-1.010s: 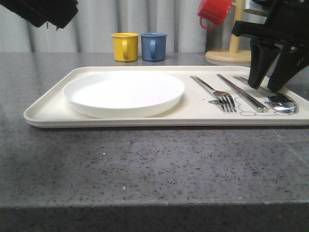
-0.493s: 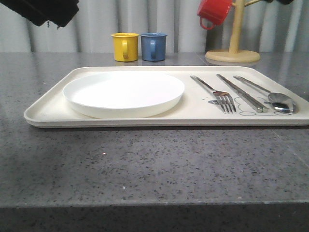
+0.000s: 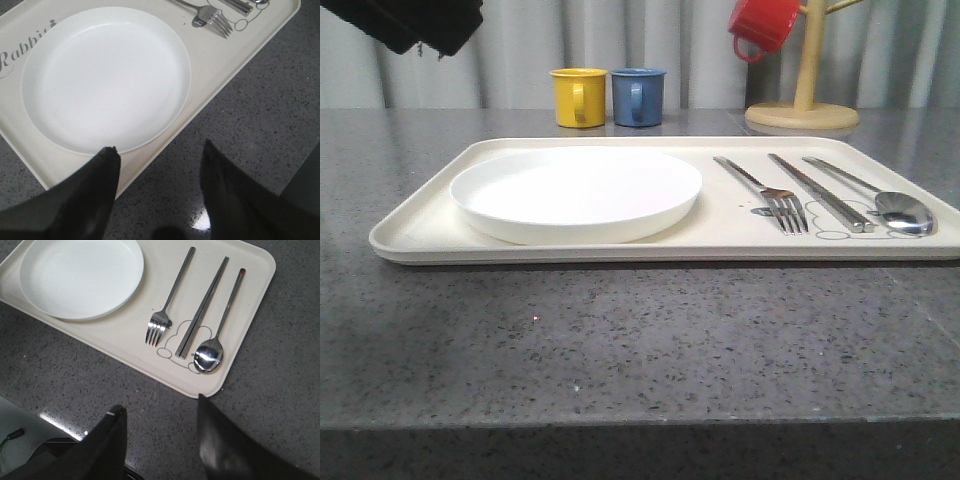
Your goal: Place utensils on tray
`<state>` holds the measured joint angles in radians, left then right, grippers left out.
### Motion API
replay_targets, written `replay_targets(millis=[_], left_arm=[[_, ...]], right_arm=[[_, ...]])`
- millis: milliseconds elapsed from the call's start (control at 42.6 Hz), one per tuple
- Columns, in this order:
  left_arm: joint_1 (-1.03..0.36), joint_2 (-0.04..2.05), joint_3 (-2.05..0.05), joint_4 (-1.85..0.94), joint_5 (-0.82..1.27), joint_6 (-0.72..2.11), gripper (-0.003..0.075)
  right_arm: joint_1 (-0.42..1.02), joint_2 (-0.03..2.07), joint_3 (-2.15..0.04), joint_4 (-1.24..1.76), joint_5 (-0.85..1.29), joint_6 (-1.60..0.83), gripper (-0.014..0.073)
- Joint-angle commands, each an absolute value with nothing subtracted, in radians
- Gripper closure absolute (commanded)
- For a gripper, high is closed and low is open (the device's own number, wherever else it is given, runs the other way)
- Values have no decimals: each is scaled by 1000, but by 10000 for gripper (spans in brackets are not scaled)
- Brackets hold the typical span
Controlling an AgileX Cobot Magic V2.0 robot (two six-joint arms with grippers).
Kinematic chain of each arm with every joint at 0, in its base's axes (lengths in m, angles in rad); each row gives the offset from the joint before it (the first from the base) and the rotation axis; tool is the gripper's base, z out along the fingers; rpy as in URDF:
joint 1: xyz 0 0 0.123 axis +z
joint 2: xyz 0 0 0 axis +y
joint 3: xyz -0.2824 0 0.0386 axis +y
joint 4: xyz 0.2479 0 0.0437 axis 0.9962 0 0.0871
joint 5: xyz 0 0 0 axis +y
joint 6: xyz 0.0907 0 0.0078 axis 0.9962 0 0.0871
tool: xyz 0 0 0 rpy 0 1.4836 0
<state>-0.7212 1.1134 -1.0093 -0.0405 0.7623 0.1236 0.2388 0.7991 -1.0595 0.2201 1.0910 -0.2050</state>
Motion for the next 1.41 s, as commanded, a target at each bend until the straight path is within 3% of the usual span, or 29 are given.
replay_targets(millis=[0,258,517,587,751,916,986,1385], left_arm=[[-729,1095,-1036,-45,700,113,352],[-729,1095,-1036,-45,702,113,352],[-729,1095,-1036,-45,703,113,360],[-729,1095,-1036,-45,703,113,398],[-729,1095,-1036,-45,703,113,555],[-729,1095,-1036,-45,705,113,699],[-729,1095,-1036,-45,705,113,740],[-729,1095,-1036,-45,696,113,741]], right_arm=[[239,711,-1044,224,1047,-212,232],[239,535,-983,224,1058,-185,232],[238,486,-981,224,1058,-185,235],[238,486,-981,224,1058,-185,274],[238,486,-981,224,1058,-185,503],[238,486,-981,224,1058,-185,664],[238,486,-981,224,1058,-185,660],[238,486,-981,224,1058,-185,661]])
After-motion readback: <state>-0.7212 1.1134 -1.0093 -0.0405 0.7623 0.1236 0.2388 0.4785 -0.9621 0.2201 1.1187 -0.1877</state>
